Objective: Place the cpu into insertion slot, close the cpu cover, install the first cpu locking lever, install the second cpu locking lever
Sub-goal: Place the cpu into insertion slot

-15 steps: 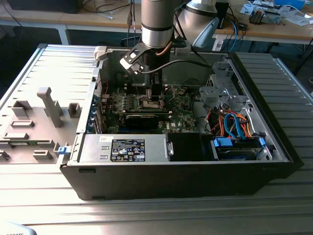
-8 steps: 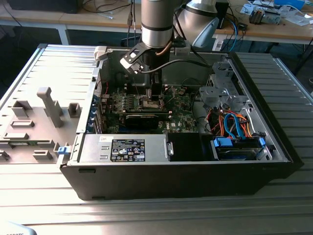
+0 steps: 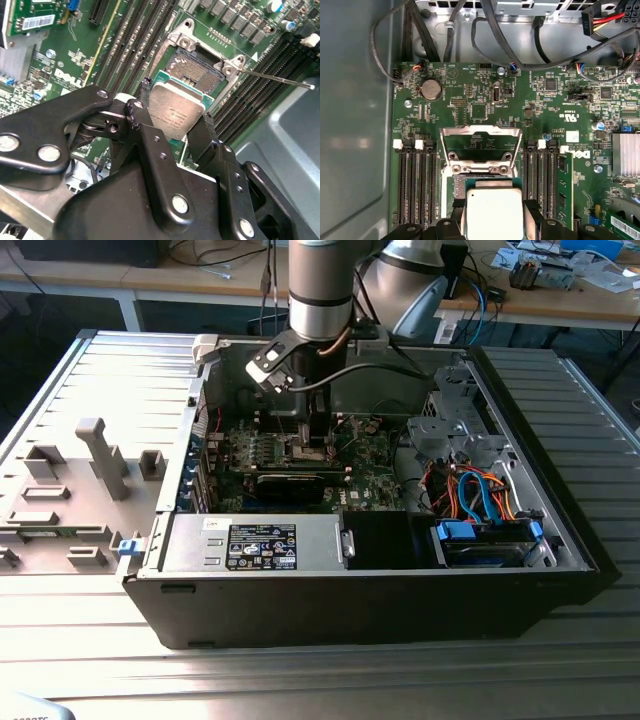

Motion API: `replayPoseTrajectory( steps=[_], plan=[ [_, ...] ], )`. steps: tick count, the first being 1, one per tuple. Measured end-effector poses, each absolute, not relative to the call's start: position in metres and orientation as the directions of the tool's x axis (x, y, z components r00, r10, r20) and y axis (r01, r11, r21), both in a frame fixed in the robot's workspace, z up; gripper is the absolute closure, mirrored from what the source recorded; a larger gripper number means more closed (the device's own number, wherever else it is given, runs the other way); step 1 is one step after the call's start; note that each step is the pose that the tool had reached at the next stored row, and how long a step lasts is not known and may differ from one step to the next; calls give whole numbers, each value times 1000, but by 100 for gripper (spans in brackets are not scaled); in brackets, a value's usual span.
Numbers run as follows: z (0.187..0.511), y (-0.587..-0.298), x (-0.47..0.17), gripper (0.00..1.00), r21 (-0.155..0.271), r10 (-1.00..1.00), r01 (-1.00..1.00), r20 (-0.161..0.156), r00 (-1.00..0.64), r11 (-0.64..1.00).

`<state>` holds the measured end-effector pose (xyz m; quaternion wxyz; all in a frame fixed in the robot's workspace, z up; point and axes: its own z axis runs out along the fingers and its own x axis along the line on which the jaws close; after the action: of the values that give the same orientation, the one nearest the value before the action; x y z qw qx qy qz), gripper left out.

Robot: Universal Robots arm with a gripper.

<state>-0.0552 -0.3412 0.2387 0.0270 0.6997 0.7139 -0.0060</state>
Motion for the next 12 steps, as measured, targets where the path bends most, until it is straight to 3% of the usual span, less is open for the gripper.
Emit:
replayPoseTrajectory(
  steps=[2, 12],
  plan=[
    [238, -336, -55, 45, 28, 996, 999, -85, -19, 22],
    [234, -332, -59, 45, 29, 998, 999, -53, -30, 32]
  ],
)
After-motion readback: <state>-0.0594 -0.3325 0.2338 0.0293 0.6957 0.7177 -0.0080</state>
